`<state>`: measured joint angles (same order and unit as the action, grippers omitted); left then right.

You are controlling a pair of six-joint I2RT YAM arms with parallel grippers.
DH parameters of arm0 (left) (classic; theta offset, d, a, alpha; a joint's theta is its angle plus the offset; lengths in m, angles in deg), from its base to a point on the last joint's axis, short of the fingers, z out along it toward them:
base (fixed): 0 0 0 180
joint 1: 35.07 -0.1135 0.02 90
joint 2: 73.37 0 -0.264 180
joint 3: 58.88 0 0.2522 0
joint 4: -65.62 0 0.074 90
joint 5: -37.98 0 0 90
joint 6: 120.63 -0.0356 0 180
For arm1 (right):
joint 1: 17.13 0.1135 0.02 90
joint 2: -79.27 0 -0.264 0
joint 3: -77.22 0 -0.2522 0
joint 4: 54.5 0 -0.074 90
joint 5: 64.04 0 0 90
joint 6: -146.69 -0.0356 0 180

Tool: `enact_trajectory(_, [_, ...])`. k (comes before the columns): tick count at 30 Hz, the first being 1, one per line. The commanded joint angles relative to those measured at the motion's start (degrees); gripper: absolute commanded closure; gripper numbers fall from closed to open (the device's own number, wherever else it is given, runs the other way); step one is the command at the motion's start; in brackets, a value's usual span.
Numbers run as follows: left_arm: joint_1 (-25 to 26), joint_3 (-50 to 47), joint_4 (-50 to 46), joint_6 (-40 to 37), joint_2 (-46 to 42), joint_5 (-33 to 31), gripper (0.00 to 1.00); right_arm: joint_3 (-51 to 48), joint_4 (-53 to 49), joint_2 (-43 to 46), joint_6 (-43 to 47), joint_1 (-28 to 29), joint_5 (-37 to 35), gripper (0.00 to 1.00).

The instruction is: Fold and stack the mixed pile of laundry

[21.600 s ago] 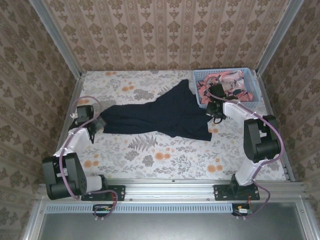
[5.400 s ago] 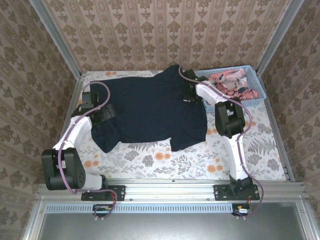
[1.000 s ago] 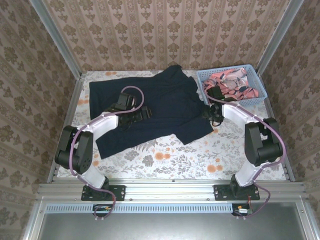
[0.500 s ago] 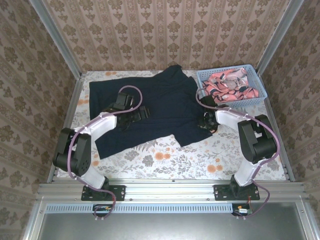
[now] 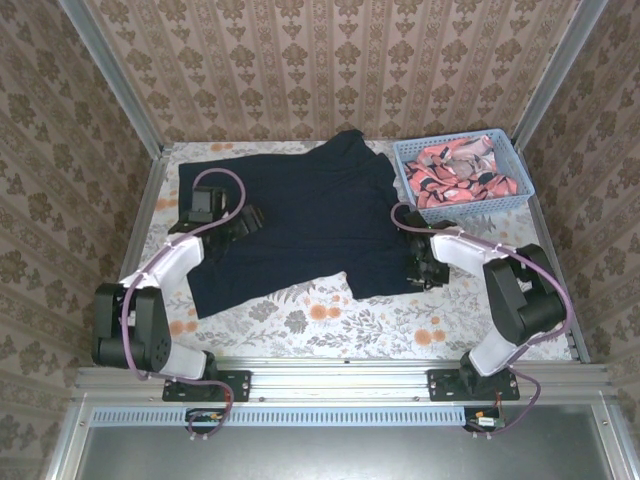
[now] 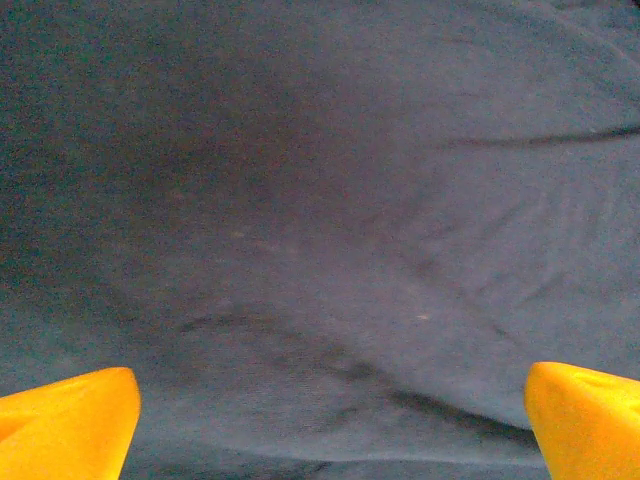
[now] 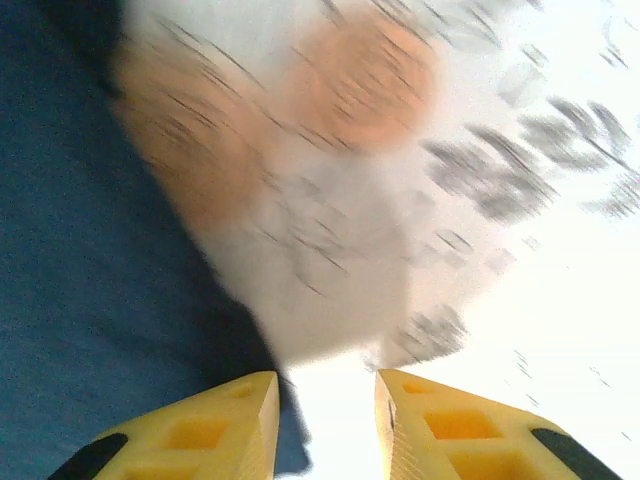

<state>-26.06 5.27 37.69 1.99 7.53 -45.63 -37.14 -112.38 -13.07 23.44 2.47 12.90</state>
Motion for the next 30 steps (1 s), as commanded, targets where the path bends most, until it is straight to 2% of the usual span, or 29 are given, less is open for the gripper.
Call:
enact_trajectory(1, [-2.6,-0.8,-2.6,-3.6,-2.9,-0.7,0.0,0.5,-6.7,4.6,-0.3,-0.1,-3.7,0.67])
enact_trajectory(4, [-3.9,-0.1,-3.3,-5.7,-2.3,-2.6,0.0,4.8,-4.1,6.5,1.2,0.9,-0.6,0.66])
enact_trajectory(6, [-4.3,0.8,-3.3,-6.7,-1.3,-6.9,0.0,8.3,-1.7,6.1,2.2,1.1,-0.2,0.66])
enact_trajectory(10, [-5.9,2.5,-2.1,-8.4,0.7,-17.8,0.0,17.3,3.8,-0.3,5.3,1.0,-0.3,0.66])
enact_trajectory(12, [-8.1,2.9,-0.8,-8.6,2.0,-19.5,0.0,21.6,5.8,-4.6,6.4,0.7,0.4,0.66])
enact_trajectory(15, [-12.7,4.7,2.0,-6.4,5.6,-12.7,0.04,26.9,8.8,-11.1,7.3,0.2,2.8,0.71])
enact_trajectory(16, [-13.8,5.3,3.3,-5.2,7.2,-8.5,0.09,28.7,9.4,-13.5,7.6,0.1,3.3,0.73])
enact_trajectory(17, [-14.5,5.9,4.6,-4.4,8.6,-5.5,0.19,30.4,9.4,-15.4,7.7,-0.2,3.5,0.76])
enact_trajectory(18, [-14.8,6.8,5.1,-3.4,10.4,-3.5,0.31,32.1,9.4,-17.6,7.8,-0.6,3.5,0.79])
enact_trajectory(19, [-15.0,8.0,4.7,-2.7,12.0,-3.1,0.35,33.7,9.3,-19.3,7.9,-0.9,3.8,0.79])
enact_trajectory(24, [-17.8,10.7,4.3,-1.7,17.6,-3.8,0.36,37.4,8.6,-24.7,8.2,-1.5,5.3,0.8])
enact_trajectory(28, [-20.7,11.0,8.4,-1.0,20.9,2.5,0.39,36.8,8.8,-25.8,8.3,-1.4,5.3,0.81])
enact_trajectory(30, [-20.8,12.6,8.9,-1.4,23.0,4.9,0.45,36.9,8.3,-26.3,8.3,-1.6,4.9,0.82])
